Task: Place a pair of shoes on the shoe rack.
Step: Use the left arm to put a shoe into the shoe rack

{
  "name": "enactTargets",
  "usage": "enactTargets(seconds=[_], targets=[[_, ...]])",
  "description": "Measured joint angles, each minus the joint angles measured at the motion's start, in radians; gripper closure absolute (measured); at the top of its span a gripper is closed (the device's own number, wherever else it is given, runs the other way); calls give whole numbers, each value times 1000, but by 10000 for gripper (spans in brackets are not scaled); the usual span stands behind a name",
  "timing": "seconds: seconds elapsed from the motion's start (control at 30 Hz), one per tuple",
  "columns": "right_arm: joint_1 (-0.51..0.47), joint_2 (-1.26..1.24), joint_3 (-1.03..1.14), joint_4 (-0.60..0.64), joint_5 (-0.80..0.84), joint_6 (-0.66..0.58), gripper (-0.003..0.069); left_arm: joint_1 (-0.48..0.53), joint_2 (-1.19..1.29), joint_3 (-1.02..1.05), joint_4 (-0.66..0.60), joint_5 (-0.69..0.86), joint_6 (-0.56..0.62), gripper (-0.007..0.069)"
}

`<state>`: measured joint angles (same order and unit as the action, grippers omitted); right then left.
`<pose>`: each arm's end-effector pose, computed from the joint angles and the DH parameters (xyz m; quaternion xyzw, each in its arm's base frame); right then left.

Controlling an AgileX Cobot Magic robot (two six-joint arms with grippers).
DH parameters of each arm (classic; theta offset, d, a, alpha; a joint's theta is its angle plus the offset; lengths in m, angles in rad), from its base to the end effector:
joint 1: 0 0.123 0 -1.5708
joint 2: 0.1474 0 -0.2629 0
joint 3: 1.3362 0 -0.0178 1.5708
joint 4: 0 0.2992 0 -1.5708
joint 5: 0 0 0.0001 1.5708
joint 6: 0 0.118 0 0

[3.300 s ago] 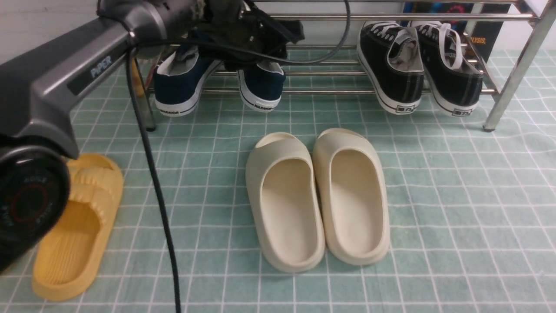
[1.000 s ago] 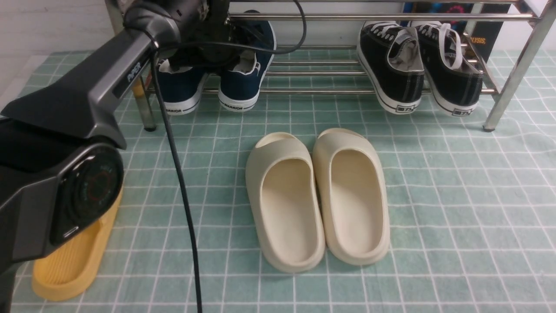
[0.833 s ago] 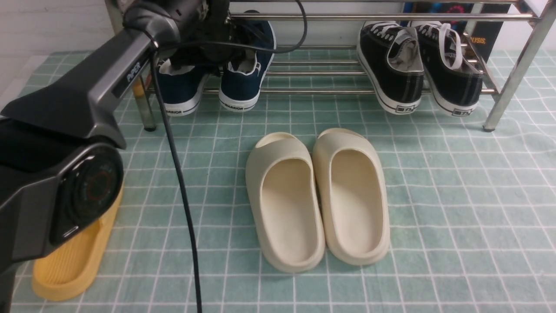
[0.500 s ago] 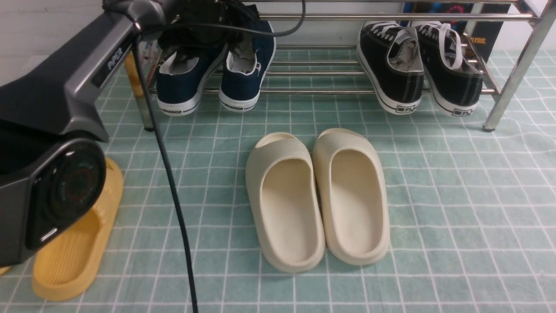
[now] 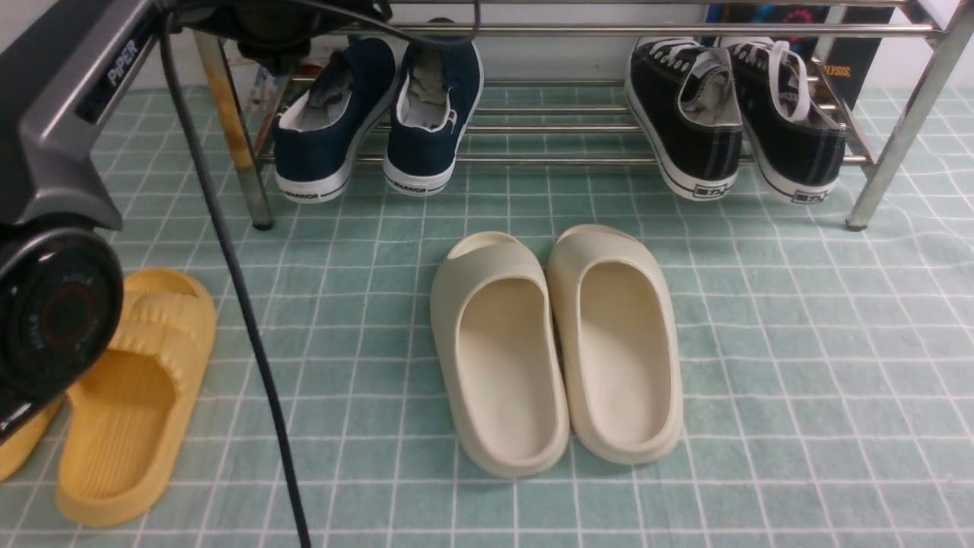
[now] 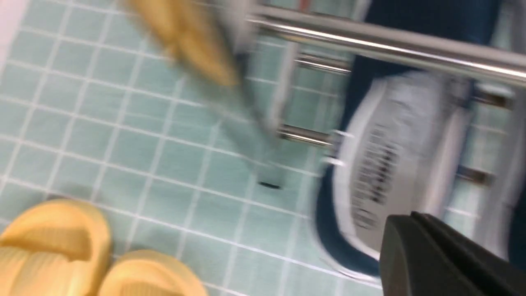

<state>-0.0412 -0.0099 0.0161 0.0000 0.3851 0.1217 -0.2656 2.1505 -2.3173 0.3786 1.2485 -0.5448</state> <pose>0.1488 -0.0061 0.1656 0.0656 0.8034 0.0238 0.5914 0.5147 -0.0971 0.3205 -0.1247 0.9334 0.0628 0.3306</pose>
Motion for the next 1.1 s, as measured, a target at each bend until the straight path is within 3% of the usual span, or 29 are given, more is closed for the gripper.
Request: enactTargets(seconds=[0.3, 0.57, 1.1], targets=[[0, 0, 0, 0, 0, 0, 419, 107, 0, 200, -59, -7, -22, 638], [0, 0, 0, 0, 0, 0, 419, 110, -3, 335, -175, -185, -79, 638], [0, 0, 0, 0, 0, 0, 419, 71, -6, 355, -333, -233, 16, 638]])
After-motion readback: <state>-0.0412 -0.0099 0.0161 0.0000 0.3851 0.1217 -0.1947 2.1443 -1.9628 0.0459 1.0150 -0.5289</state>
